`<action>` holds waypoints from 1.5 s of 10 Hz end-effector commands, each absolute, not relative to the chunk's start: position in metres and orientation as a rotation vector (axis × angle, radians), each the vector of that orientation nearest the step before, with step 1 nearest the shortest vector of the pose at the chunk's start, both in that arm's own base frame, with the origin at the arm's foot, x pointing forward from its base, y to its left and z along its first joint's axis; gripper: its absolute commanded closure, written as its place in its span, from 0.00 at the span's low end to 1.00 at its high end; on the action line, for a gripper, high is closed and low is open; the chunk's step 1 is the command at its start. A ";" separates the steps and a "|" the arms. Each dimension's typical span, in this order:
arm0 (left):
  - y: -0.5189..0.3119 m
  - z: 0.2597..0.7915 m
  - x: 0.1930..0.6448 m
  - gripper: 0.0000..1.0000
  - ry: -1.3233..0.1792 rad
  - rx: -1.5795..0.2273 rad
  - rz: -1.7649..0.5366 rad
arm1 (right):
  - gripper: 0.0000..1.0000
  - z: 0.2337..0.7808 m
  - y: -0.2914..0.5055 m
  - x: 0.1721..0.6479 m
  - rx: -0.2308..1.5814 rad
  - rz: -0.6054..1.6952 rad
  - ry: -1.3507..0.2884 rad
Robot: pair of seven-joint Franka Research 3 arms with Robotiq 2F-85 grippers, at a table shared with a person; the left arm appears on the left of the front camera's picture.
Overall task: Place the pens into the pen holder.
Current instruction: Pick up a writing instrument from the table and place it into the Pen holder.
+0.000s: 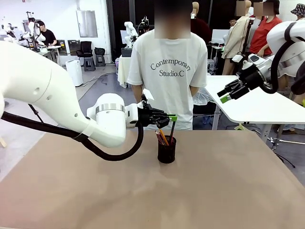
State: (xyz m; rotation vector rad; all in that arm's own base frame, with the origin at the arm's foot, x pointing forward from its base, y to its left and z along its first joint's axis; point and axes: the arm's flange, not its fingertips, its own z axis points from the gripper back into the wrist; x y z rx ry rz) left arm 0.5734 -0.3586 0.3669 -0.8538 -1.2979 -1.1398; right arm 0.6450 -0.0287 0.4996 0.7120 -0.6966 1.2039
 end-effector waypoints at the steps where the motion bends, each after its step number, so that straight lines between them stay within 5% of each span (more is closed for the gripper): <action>1: -0.357 0.370 0.580 0.43 -1.308 -0.877 -1.114 | 0.00 0.502 -0.028 0.645 0.707 1.204 -0.699; 3: -0.357 0.370 0.581 0.04 -1.309 -0.879 -1.114 | 0.00 0.502 -0.028 0.645 0.707 1.204 -0.699; 4: -0.355 0.372 0.580 0.00 -1.308 -0.893 -1.124 | 0.00 0.502 -0.028 0.645 0.707 1.204 -0.699; 15: -0.357 0.374 0.577 0.00 -1.309 -0.878 -1.131 | 0.00 0.502 -0.028 0.645 0.707 1.204 -0.699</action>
